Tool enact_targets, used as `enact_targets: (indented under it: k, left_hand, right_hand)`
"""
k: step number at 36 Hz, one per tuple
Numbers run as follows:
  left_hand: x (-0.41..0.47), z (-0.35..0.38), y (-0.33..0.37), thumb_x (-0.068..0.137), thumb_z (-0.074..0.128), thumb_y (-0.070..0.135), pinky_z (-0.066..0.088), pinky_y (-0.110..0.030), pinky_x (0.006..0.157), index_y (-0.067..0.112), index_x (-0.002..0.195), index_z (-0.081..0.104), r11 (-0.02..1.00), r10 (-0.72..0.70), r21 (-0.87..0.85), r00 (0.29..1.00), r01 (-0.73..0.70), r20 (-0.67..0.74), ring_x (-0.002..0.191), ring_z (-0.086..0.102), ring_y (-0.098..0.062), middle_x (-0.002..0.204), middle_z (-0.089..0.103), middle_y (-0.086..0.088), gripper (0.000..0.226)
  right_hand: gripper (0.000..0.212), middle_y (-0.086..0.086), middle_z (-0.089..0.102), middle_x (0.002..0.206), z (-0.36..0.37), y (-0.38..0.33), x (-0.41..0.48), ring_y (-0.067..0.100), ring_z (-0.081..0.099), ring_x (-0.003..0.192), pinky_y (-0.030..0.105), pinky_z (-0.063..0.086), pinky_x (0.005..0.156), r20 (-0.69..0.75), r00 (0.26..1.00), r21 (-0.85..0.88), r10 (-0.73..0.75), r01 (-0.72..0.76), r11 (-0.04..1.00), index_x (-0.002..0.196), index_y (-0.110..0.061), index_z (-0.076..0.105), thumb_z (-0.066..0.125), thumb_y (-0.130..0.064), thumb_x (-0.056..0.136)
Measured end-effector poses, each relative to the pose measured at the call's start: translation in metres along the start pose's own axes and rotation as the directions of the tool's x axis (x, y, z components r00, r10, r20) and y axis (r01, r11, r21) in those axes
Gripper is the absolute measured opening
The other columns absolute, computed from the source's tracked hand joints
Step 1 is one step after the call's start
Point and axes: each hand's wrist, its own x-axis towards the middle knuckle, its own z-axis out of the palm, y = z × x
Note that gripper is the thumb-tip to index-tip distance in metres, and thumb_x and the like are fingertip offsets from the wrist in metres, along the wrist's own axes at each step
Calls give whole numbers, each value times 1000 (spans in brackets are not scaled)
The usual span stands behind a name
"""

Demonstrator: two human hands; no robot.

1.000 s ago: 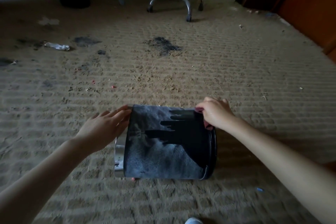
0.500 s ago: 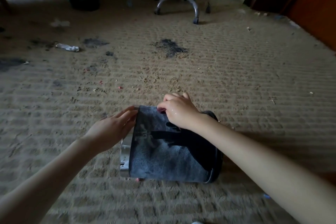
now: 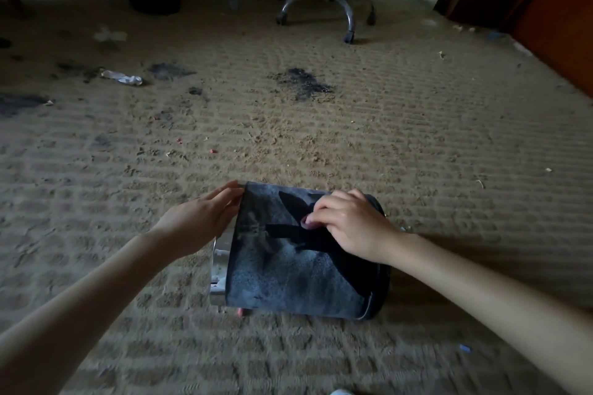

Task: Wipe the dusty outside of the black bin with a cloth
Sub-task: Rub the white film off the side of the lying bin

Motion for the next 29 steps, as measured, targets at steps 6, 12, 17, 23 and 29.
enact_targets:
  k: [6, 12, 17, 23, 29]
  left_hand:
    - [2, 3, -1, 96, 18, 44, 48, -38, 94, 33, 146, 17, 999, 9, -41, 1000, -9, 0, 124, 49, -14, 152, 1, 23, 51]
    - [3, 4, -3, 94, 15, 47, 51, -39, 90, 34, 146, 16, 1000, 12, -25, 1000, -12, -9, 122, 51, -14, 148, 0, 28, 53]
    - [5, 3, -4, 94, 12, 48, 55, -37, 79, 37, 145, 14, 1000, -8, 23, 1000, 8, -2, 115, 56, -15, 149, -1, 26, 53]
    - [3, -1, -3, 94, 14, 49, 55, -35, 77, 37, 145, 15, 998, -7, 68, 1000, 7, 7, 116, 56, -17, 152, 4, 23, 53]
    - [4, -2, 0, 96, 16, 45, 53, -39, 86, 35, 146, 16, 999, -13, 30, 1000, 13, 8, 116, 56, -18, 152, 5, 21, 51]
  right_hand:
    - [29, -8, 62, 102, -23, 26, 34, 16, 54, 101, 23, 37, 88, -100, 928, 240, 359, -327, 914, 108, -14, 69, 55, 2, 88]
    - [34, -4, 55, 102, 3, 31, 58, 25, 54, 105, 35, 43, 91, 178, 889, 209, 423, -454, 866, 107, -12, 69, 46, 5, 89]
    - [36, 5, 61, 107, 13, 21, 46, 19, 57, 105, 32, 45, 95, 141, 916, 229, 374, -398, 888, 105, -8, 69, 43, 10, 88]
    - [37, -9, 64, 98, 2, 2, 5, 8, 58, 94, 24, 45, 89, 100, 973, 233, 209, -227, 946, 94, -19, 73, 49, 8, 85]
    - [35, -6, 60, 96, -2, -4, -18, 8, 56, 93, 23, 45, 89, 110, 973, 249, 205, -227, 942, 97, -16, 73, 51, 8, 85]
